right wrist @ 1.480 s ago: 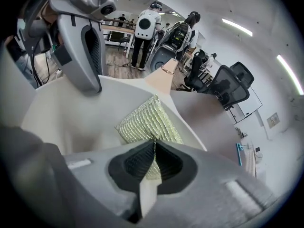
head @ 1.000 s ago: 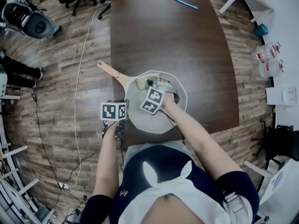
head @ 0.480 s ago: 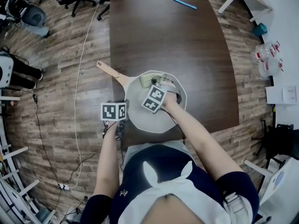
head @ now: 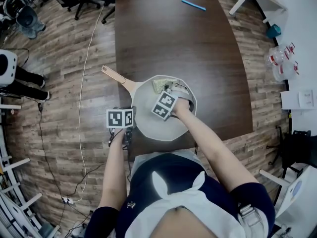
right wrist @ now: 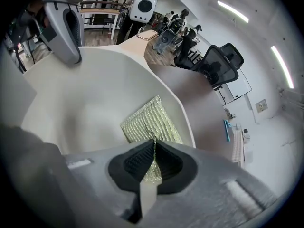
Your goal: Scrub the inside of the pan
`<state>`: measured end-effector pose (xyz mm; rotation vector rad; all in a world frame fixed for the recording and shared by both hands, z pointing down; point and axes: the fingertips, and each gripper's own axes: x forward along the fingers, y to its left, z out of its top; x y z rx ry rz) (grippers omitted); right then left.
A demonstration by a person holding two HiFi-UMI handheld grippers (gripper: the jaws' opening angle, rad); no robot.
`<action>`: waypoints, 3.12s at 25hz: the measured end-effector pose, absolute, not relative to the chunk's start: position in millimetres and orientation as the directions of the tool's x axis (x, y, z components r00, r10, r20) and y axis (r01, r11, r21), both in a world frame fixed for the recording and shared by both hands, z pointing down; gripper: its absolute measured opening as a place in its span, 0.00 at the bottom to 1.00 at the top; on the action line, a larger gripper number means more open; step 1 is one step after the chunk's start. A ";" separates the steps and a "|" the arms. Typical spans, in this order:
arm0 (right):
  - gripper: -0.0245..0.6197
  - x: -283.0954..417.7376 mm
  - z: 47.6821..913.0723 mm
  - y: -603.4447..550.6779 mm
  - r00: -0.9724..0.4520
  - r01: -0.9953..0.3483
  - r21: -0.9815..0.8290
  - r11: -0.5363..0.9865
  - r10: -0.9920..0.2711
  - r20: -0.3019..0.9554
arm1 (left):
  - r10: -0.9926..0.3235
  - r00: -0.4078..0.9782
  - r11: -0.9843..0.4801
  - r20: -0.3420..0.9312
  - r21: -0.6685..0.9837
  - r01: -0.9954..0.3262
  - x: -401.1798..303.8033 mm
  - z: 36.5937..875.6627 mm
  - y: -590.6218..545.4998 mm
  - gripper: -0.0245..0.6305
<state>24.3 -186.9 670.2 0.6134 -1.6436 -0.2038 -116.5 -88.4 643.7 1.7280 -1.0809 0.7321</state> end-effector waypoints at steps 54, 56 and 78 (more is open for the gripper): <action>0.05 109.9 682.7 -118.9 0.429 -0.157 0.265 0.952 -0.176 0.886 | -0.358 0.378 -0.125 0.854 0.357 -0.926 -119.7 645.1 -80.0 0.06; 0.05 111.6 683.3 -114.9 0.450 -0.151 0.245 0.958 -0.154 0.880 | -0.357 0.379 -0.126 0.854 0.358 -0.925 -120.1 645.0 -80.1 0.06; 0.05 118.9 682.6 -71.8 0.466 -0.108 0.134 0.985 -0.069 0.882 | -0.361 0.360 -0.095 0.860 0.350 -0.932 -120.6 643.6 -77.8 0.06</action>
